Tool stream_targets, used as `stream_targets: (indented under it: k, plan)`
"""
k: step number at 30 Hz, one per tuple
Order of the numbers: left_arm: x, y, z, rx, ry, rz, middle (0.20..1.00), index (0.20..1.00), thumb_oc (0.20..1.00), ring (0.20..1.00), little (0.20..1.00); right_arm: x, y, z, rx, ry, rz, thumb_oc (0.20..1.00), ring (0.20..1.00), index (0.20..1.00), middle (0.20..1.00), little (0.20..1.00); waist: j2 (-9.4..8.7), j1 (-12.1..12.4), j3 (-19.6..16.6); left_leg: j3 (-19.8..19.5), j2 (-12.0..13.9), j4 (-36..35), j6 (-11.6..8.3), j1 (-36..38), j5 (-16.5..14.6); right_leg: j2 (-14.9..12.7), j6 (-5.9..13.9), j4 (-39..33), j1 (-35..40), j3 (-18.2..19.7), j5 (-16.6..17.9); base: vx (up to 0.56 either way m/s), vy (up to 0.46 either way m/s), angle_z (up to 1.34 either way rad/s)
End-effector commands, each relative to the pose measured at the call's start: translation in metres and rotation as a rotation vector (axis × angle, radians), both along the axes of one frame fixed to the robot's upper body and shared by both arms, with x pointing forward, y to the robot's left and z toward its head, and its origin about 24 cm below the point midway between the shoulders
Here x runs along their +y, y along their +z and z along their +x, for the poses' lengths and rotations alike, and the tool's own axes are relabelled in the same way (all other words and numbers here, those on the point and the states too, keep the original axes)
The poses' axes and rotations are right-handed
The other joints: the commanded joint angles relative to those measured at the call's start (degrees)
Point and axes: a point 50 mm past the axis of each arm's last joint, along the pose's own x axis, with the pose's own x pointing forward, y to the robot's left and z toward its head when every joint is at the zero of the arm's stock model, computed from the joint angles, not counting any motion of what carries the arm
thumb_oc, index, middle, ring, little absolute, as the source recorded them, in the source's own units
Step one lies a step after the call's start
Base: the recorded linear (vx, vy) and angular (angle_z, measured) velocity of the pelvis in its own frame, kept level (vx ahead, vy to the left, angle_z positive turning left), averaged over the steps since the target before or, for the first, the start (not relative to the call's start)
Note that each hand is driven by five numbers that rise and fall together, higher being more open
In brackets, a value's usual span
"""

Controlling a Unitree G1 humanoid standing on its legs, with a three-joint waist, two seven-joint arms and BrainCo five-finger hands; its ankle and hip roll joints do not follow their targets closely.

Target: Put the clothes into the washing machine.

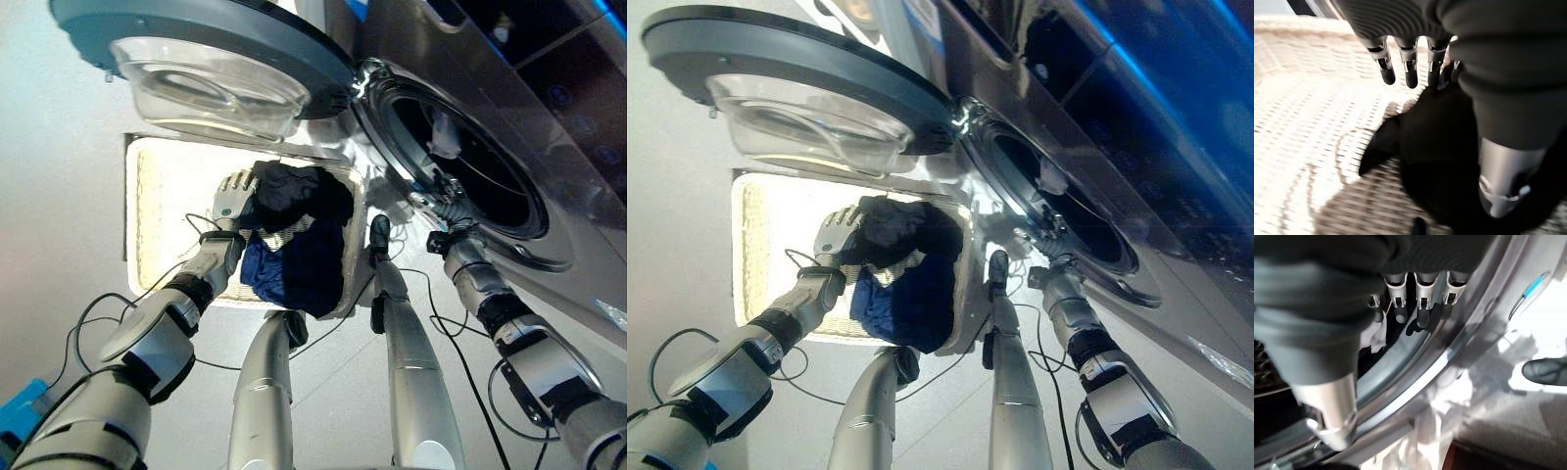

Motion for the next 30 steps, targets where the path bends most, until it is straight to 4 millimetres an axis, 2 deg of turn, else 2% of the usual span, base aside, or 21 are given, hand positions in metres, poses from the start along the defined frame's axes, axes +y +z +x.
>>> stream_targets:
  k: [1,6,13,21,27,28,29,30]
  plan:
    - [0.011,0.002,0.001,0.004,0.058,-0.017,1.000,1.000,1.000,1.000,1.000,0.001,0.026,0.003,-0.131,-0.004,0.057,1.000,1.000,1.000,1.000,1.000,-0.12,2.5,-1.3,1.0,-1.5,-7.3,-7.29,1.6,5.5,-0.7,7.56,6.7,-0.8,-4.4,-5.6,-0.02,-0.064,-0.01]
    - [-0.005,0.014,0.008,0.002,-0.008,0.108,1.000,1.000,1.000,1.000,1.000,0.011,0.037,0.005,-0.183,0.040,0.153,1.000,1.000,1.000,1.000,1.000,-1.09,2.0,-1.3,1.3,-1.1,-8.6,-7.52,0.6,6.7,0.1,7.74,5.2,-1.5,-4.4,-4.4,-0.02,-0.052,0.00]
    - [-0.014,0.032,0.016,0.032,0.020,0.112,1.000,1.000,1.000,1.000,1.000,0.024,0.050,0.005,-0.254,0.101,0.250,1.000,1.000,1.000,1.000,1.000,-2.30,0.8,-1.3,1.8,-0.5,-10.2,-8.08,-1.8,8.4,1.6,7.75,4.4,-3.7,-3.8,-3.4,0.00,-0.010,0.00]
    - [-0.004,0.056,0.024,0.039,0.125,0.142,1.000,1.000,1.000,1.000,1.000,0.034,0.078,0.001,-0.373,0.163,0.295,1.000,1.000,1.000,1.000,1.000,-3.59,-0.6,-1.3,1.5,0.6,-10.7,-8.71,-5.9,9.5,2.2,7.58,5.0,-7.7,-3.3,-3.1,-0.01,-0.035,-0.01]
    - [0.007,0.065,0.025,0.079,0.202,0.145,1.000,1.000,1.000,1.000,1.000,0.041,0.092,-0.004,-0.446,0.206,0.333,1.000,1.000,1.000,1.000,1.000,-4.57,-1.0,-1.3,0.4,1.4,-10.1,-9.25,-8.3,9.7,2.1,7.41,5.6,-9.7,-3.2,-2.9,-0.01,-0.041,0.01]
    - [0.009,0.066,0.026,0.095,0.208,0.151,0.517,0.517,0.517,0.517,0.517,0.042,0.093,-0.005,-0.452,0.216,0.355,1.000,1.000,1.000,1.000,1.000,-4.74,-1.1,-1.3,0.3,1.7,-9.8,-9.34,-8.6,9.7,2.0,7.34,5.8,-10.0,-3.2,-3.0,-0.01,-0.026,0.05]
    - [0.010,0.066,0.026,0.111,0.206,0.145,0.200,0.200,0.200,0.200,0.200,0.042,0.094,-0.005,-0.463,0.218,0.361,1.000,1.000,1.000,1.000,1.000,-4.83,-1.2,-1.3,0.2,1.8,-9.5,-9.47,-8.9,9.6,2.0,7.29,5.9,-10.1,-3.2,-3.0,0.00,0.000,0.00]
    - [0.011,0.066,0.026,0.117,0.206,0.142,0.200,0.200,0.200,0.200,0.200,0.041,0.095,-0.006,-0.468,0.218,0.360,1.000,1.000,1.000,1.000,1.000,-4.84,-1.2,-1.3,0.2,1.9,-9.5,-9.51,-9.0,9.6,1.9,7.26,5.9,-10.2,-3.3,-3.1,0.00,0.000,0.00]
